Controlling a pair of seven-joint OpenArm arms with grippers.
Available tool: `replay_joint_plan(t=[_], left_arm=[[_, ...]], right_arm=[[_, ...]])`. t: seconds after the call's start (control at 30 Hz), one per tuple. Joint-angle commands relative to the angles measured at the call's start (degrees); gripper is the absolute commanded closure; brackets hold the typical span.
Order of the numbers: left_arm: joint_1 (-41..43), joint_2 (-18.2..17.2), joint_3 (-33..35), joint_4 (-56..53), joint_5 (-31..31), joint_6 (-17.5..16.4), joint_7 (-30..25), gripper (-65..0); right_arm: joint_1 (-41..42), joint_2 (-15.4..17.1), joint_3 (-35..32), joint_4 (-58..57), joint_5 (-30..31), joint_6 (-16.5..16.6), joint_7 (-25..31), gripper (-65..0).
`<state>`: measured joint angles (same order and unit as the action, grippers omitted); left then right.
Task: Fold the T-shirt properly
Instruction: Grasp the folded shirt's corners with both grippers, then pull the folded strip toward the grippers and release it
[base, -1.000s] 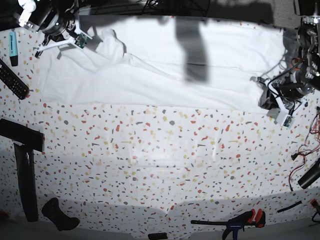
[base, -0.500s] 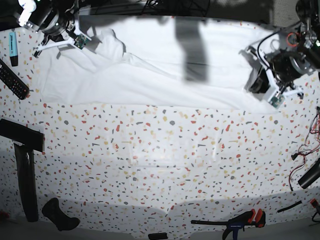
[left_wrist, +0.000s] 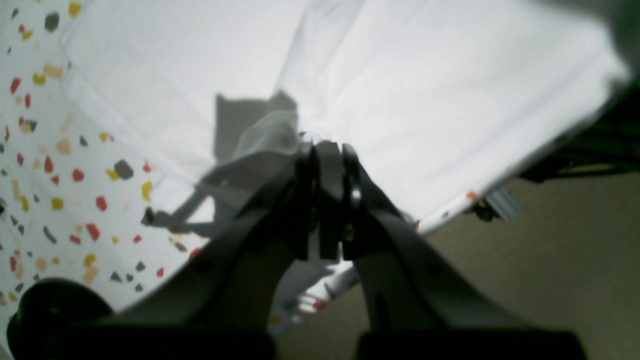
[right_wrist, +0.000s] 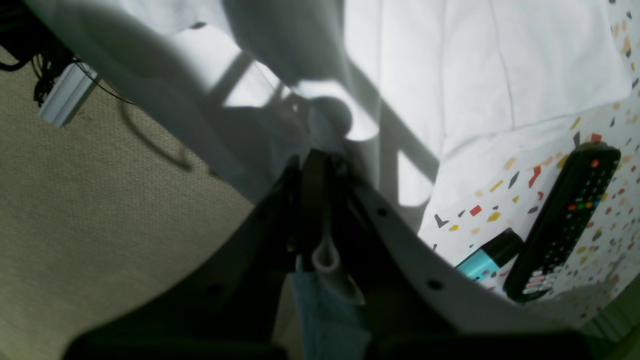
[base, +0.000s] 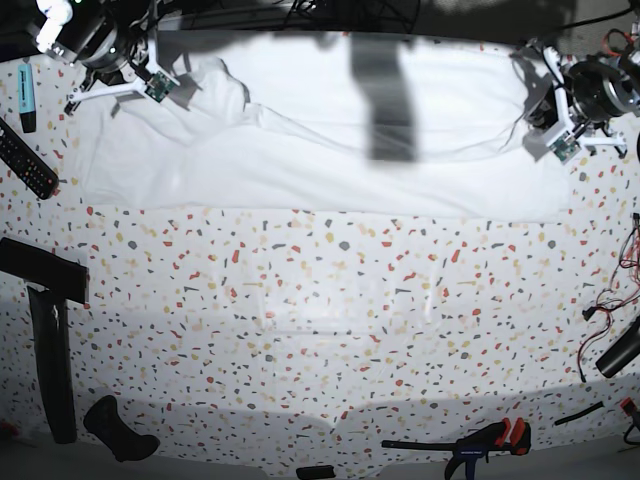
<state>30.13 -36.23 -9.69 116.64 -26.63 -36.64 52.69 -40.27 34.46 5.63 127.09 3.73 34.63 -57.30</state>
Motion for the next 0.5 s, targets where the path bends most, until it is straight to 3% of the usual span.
replay_joint_plan(t=[0.0, 0.17, 0.33, 0.47], left_arm=[[0.33, -1.40, -0.44, 1.05, -0.39, -0.26, -0.83, 0.0], [0.52, -2.03, -0.44, 1.05, 0.42, -0.26, 0.02, 0.0], [0.52, -2.03, -0.44, 1.05, 6.27, -0.22, 0.04, 0.0], [0.55, -2.03, -0.44, 1.05, 7.10, -0.02, 0.04, 0.0]], right_arm=[[-0.24, 0.61, 0.39, 0.92, -0.76, -0.87, -0.63, 0.0], [-0.24, 0.61, 0.39, 0.90, -0.81, -1.29, -2.84, 0.0], [-0.24, 0.61, 0.39, 0.90, -2.67, -1.46, -4.28, 0.0], [-0.24, 0.61, 0.39, 0.90, -5.25, -5.14, -4.26, 0.0]])
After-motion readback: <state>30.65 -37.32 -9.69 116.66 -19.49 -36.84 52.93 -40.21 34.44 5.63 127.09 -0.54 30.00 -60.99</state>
